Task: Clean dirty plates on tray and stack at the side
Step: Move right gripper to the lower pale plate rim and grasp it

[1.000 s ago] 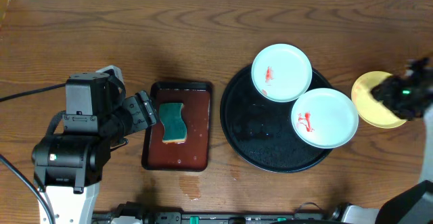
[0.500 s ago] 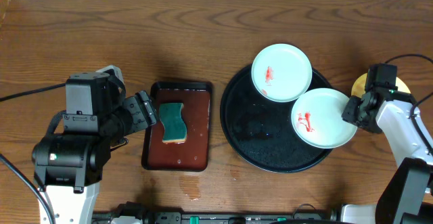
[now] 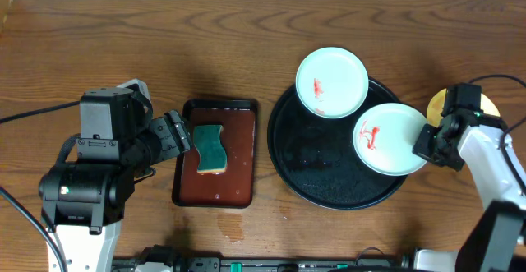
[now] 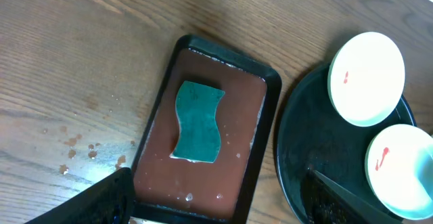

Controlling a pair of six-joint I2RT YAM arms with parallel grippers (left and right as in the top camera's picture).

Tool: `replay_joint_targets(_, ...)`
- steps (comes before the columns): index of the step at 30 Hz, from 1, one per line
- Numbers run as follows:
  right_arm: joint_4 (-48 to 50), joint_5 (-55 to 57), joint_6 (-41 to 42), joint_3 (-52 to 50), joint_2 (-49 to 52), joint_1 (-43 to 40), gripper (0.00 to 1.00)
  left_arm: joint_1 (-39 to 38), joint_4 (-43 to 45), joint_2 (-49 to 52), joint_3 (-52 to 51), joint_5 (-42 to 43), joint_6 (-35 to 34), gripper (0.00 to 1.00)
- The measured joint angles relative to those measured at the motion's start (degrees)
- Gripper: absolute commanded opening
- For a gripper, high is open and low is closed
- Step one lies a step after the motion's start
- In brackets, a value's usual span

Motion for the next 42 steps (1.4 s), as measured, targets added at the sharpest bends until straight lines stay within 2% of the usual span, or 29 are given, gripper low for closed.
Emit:
replay_joint_targets(9, -0.3, -13.7, -6.0, 1.1, -12.3, 4.2, 0.01, 0.0, 0.0, 0.0, 0.0, 0.0, 0.0, 0.79)
replay_joint_targets(14, 1.0, -18.0, -6.4, 0.6, -10.6, 12.2, 0.01, 0.0, 0.0, 0.0, 0.0, 0.0, 0.0, 0.79)
replay_joint_targets(21, 6.1, -17.5, 3.0, -5.4, -3.4, 18.7, 0.01, 0.0, 0.0, 0.0, 0.0, 0.0, 0.0, 0.79)
replay_joint_targets(22, 6.3, -17.4, 4.8, -6.3, -2.1, 19.2, 0.02, 0.0, 0.0, 0.0, 0.0, 0.0, 0.0, 0.79)
replay_joint_targets(25, 7.2, -16.4, 7.8, -7.4, -0.4, 19.7, 0.26, 0.0, 0.0, 0.0, 0.0, 0.0, 0.0, 0.79)
replay_joint_targets(27, 8.3, -16.0, 6.8, -7.3, -0.3, 19.7, 0.32, 0.0, 0.0, 0.0, 0.0, 0.0, 0.0, 0.79)
replay_joint_targets(34, 8.8, -15.5, -4.9, -2.9, -0.4, 19.7, 0.31, 0.0, 0.0, 0.0, 0.0, 0.0, 0.0, 0.79)
replay_joint_targets(42, 10.0, -13.1, -9.2, -2.6, 2.8, 19.7, 0.20, -2.8, -0.7, 2.1, 0.0, 0.0, 1.6, 0.79)
